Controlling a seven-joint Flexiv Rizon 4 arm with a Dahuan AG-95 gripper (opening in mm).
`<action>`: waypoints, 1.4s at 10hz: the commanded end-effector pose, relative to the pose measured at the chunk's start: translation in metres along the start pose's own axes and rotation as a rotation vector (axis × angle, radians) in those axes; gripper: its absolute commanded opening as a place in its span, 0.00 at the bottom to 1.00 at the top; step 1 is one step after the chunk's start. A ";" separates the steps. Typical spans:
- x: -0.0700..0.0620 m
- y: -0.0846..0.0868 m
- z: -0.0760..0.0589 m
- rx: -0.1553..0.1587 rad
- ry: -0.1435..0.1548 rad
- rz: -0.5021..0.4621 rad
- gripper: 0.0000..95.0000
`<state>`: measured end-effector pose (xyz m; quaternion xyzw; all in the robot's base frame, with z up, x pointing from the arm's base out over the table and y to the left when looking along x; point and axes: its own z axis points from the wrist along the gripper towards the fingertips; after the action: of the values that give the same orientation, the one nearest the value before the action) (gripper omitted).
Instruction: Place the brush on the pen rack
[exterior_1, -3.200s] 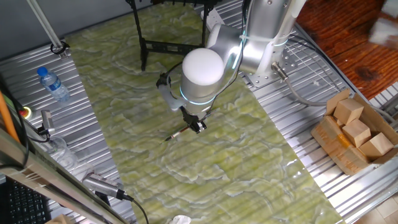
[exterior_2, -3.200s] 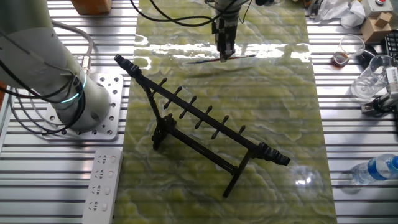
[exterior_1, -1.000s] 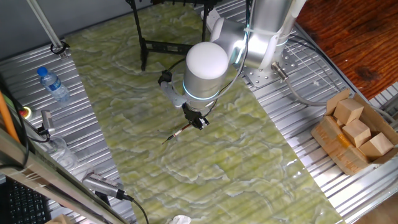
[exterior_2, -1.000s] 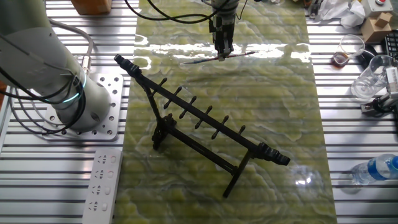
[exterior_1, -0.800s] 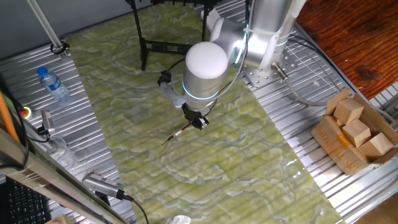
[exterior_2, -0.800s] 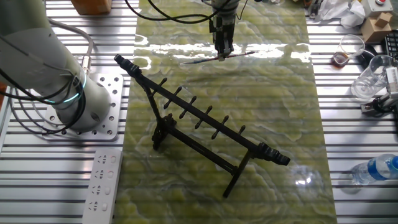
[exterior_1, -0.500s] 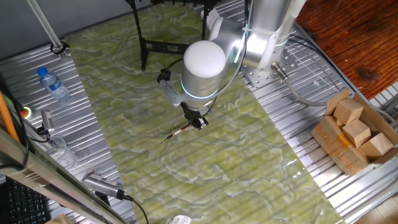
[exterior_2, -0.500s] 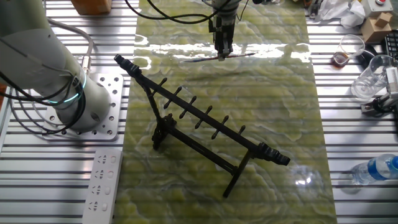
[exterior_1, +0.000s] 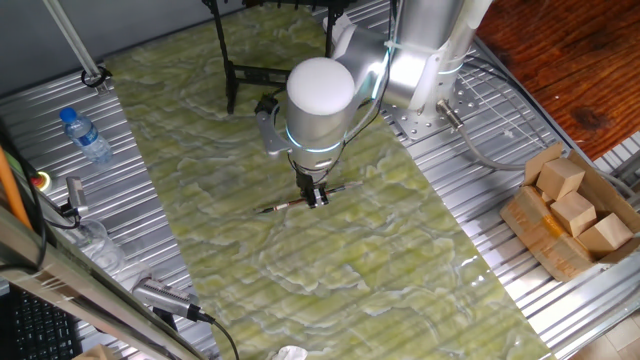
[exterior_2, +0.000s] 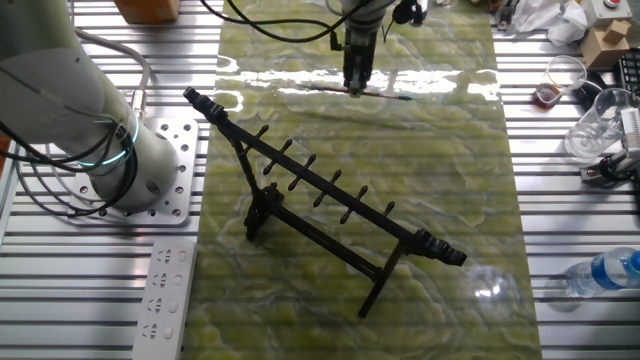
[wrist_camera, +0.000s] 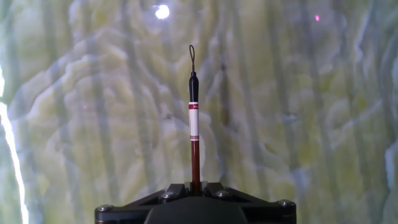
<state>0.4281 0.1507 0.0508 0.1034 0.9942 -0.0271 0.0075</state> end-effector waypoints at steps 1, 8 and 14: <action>0.000 -0.001 0.000 -0.007 0.000 0.049 0.00; 0.000 -0.001 0.000 0.008 -0.004 0.049 0.00; 0.000 -0.001 0.001 0.002 -0.003 0.040 0.40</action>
<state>0.4278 0.1502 0.0503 0.1241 0.9918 -0.0282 0.0094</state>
